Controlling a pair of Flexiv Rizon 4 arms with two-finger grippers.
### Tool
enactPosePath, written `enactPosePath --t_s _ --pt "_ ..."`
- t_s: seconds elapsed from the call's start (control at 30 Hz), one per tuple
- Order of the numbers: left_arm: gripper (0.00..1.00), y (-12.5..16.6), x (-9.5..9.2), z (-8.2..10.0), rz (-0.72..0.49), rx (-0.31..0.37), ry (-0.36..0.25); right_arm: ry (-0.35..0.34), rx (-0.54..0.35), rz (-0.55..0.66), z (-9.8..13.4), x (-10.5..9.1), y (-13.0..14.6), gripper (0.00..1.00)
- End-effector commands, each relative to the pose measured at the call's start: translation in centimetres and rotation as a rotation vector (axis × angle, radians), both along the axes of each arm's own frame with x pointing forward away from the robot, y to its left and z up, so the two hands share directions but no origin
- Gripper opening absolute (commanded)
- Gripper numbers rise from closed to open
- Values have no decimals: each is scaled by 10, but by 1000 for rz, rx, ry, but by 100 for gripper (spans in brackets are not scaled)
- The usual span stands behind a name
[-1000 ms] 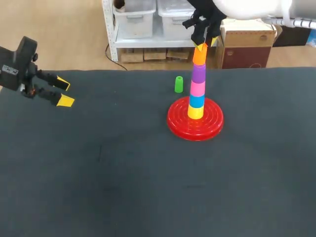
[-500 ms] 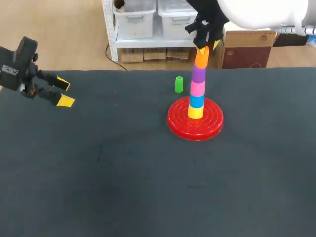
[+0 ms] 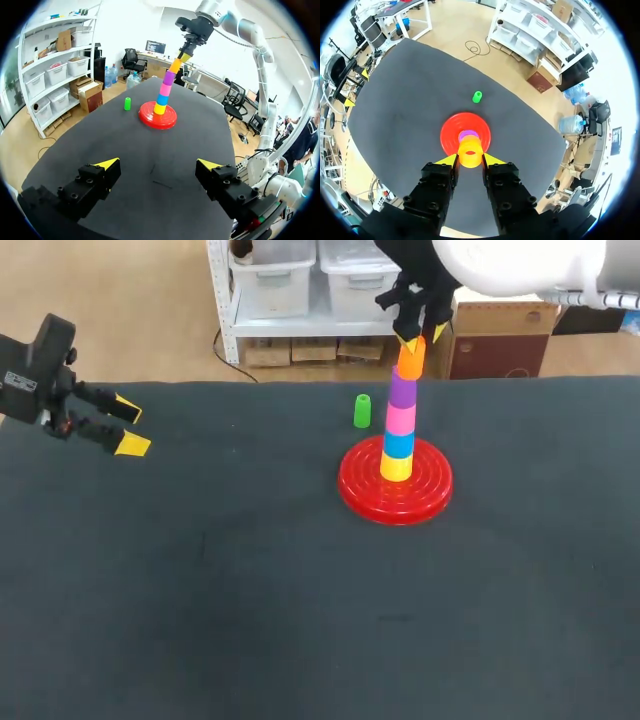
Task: Pick up and stack the cylinders on the red base in this order: pink,purple,orange,green
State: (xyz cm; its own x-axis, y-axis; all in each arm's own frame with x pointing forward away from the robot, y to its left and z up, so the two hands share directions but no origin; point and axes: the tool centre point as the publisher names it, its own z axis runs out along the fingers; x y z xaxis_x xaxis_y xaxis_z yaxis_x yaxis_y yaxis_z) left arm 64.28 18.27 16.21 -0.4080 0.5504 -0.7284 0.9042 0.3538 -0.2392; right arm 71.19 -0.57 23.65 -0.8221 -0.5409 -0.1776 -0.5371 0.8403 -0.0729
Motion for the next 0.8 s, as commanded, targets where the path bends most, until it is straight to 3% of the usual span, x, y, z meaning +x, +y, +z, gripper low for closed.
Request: enactPosePath --t_s 0.03,0.43,0.8 --pt "100 1 0 -1 0 -2 -3 13 -5 4 -1 10 4 0" --pt "100 1 0 -1 0 -2 -3 43 14 -16 -12 17 1 0" --pt "100 1 0 -1 0 -2 -3 88 30 -7 -34 9 8 0"
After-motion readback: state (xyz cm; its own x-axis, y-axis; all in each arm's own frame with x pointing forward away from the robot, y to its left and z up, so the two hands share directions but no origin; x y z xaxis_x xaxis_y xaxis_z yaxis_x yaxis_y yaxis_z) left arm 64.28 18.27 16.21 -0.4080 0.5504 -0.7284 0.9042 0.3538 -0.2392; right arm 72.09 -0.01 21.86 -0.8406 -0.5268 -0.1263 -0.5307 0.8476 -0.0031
